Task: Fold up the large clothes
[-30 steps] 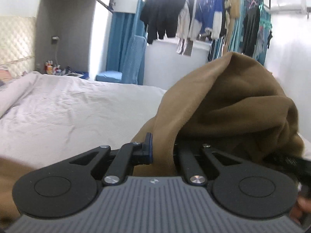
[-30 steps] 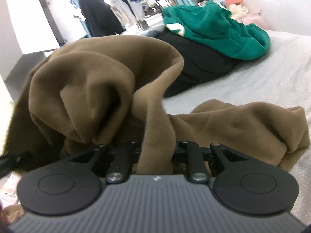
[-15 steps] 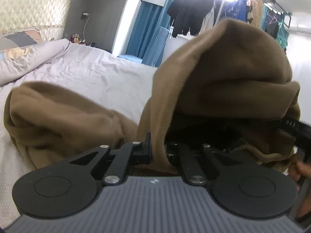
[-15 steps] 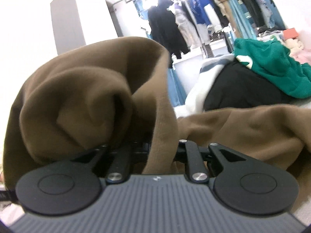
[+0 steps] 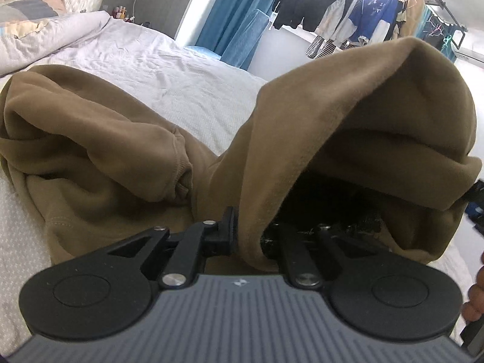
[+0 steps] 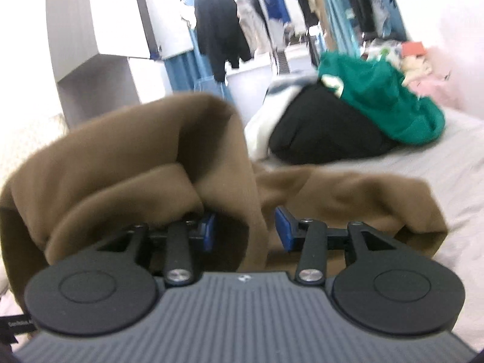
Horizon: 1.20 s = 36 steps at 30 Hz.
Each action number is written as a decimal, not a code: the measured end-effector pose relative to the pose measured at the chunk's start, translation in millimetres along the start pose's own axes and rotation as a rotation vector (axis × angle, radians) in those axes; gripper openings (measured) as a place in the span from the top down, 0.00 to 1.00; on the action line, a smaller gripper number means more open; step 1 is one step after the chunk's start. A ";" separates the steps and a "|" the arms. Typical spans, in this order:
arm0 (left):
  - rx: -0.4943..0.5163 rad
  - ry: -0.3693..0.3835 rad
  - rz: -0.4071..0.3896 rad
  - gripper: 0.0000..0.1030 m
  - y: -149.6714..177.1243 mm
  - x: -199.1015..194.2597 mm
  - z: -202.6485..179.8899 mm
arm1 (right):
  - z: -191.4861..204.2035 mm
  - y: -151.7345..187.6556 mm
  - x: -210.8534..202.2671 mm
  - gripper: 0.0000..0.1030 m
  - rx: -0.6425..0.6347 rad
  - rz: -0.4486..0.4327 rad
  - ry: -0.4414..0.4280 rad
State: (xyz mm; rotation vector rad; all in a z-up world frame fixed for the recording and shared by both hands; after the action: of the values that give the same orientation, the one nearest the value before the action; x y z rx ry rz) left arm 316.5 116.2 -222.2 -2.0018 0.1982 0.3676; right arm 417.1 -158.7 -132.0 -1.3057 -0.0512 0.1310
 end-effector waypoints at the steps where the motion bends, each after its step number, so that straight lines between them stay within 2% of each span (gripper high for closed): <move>1: -0.001 0.002 0.004 0.82 -1.0 2.0 0.9 | 1.8 -5.9 -4.3 0.56 -0.020 -0.037 0.005; 6: -0.045 0.009 0.012 0.76 -1.7 6.8 5.1 | 18.1 -30.2 -31.7 0.56 -0.140 -0.214 0.001; 8: -0.063 0.014 0.020 0.76 -0.4 7.9 5.0 | 20.1 -41.4 -41.3 0.52 -0.174 -0.284 -0.012; 10: -0.054 0.011 0.021 0.76 0.4 8.6 5.2 | 23.5 -46.6 -41.0 0.42 -0.197 -0.305 -0.053; 13: -0.038 0.007 0.017 0.76 1.8 8.1 4.5 | 30.5 -39.0 -30.6 0.35 -0.240 -0.242 -0.108; 15: -0.049 0.008 0.020 0.76 0.5 7.9 5.0 | 28.7 -27.1 -19.4 0.33 -0.285 -0.165 -0.087; 17: -0.063 0.004 0.027 0.68 -0.3 7.3 6.3 | 25.2 -15.2 -15.1 0.31 -0.290 -0.099 -0.071; 19: -0.069 -0.004 0.028 0.58 -4.6 4.8 4.0 | 17.9 -3.2 -7.0 0.31 -0.204 -0.005 -0.095; 22: -0.067 0.025 0.000 0.57 -12.3 -10.3 -0.6 | 12.0 15.3 -1.4 0.29 -0.081 0.095 -0.105; 26: -0.083 0.056 -0.042 0.57 -26.5 -42.6 -4.7 | 9.1 18.6 7.6 0.29 0.028 0.127 -0.111; 30: -0.095 0.120 -0.086 0.54 -38.0 -67.3 -17.1 | 17.8 23.4 6.5 0.29 0.068 0.133 -0.144; 32: -0.035 0.115 -0.099 0.44 -40.5 -68.2 -26.0 | 18.5 22.7 5.3 0.29 0.063 0.131 -0.151; 36: 0.152 0.040 -0.064 0.42 -27.0 -51.2 -32.3 | 17.8 20.0 3.9 0.29 0.090 0.135 -0.162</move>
State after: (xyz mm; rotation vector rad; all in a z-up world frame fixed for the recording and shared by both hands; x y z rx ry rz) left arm 282.0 98.1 -168.6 -1.8619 0.1817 0.2644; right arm 417.6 -136.0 -146.8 -1.2059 -0.0946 0.3504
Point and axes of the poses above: each gripper's, at about its wrist camera, not at the fingertips, and x roughly the way its jaws point, z to its left, y to its underside, the point moved 9 cm from there along x, roughly the way its jaws point, and after that the axes turned 14 degrees about -z, right-handed, at the moved point
